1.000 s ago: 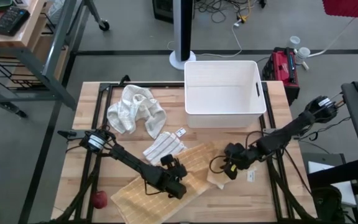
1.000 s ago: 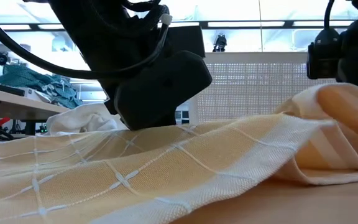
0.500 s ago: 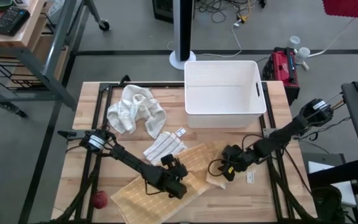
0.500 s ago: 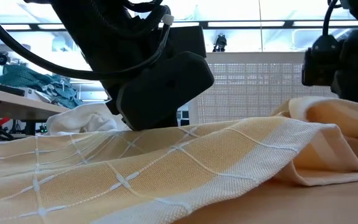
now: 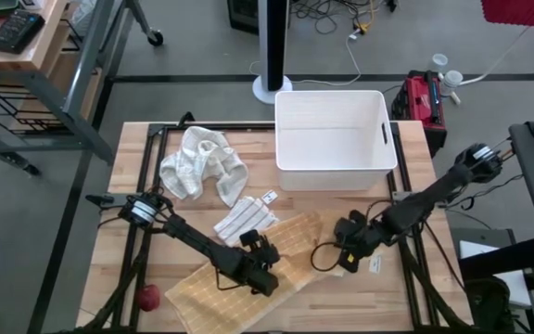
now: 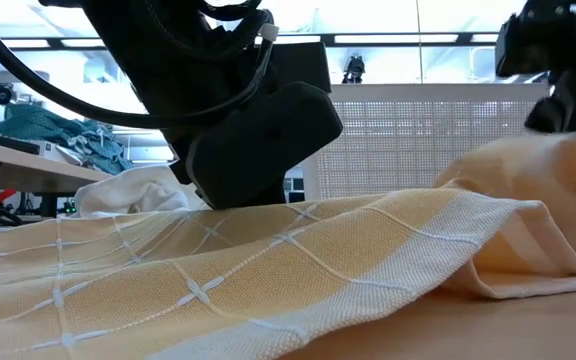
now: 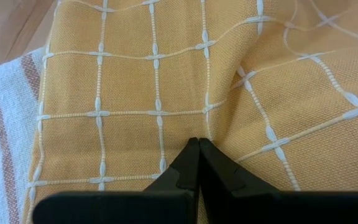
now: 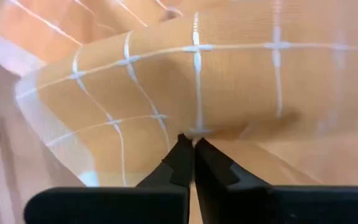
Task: Fold towel
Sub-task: Fold the yellow squared towel
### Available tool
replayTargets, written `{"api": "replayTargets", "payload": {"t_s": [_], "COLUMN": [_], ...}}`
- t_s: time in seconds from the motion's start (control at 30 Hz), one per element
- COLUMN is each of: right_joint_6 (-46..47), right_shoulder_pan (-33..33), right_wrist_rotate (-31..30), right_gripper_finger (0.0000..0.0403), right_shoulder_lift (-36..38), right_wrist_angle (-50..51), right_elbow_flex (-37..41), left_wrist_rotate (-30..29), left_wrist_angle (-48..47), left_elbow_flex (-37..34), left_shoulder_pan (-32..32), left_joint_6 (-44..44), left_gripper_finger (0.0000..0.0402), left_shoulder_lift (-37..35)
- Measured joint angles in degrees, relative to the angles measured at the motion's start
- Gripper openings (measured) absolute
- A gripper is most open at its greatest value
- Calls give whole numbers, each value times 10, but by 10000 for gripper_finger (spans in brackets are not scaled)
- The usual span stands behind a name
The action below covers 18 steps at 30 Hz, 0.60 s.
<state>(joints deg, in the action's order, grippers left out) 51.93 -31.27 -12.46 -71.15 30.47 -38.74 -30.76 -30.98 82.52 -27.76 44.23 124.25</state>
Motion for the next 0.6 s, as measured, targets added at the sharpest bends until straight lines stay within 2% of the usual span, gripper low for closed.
{"api": "replayTargets", "payload": {"t_s": [0.2, 0.37, 0.5, 0.6], "right_joint_6": [-15, -16, -15, -1], "right_shoulder_pan": [-3, -4, -5, -10], "right_wrist_rotate": [4, 5, 33, 38], "right_gripper_finger": [1, 1, 1, 1], "right_shoulder_lift": [7, 0, -2, -2], "right_wrist_angle": [242, 393, 441, 434], "right_elbow_flex": [-100, -147, -156, -147], "left_wrist_rotate": [2, 2, 2, 2], "left_wrist_angle": [0, 0, 0, 1], "left_elbow_flex": [0, 0, 0, 0], "left_shoulder_pan": [0, 0, 0, 0], "left_joint_6": [0, 0, 0, 0], "left_gripper_finger": [0, 0, 0, 0], "left_shoulder_lift": [0, 0, 0, 0]}}
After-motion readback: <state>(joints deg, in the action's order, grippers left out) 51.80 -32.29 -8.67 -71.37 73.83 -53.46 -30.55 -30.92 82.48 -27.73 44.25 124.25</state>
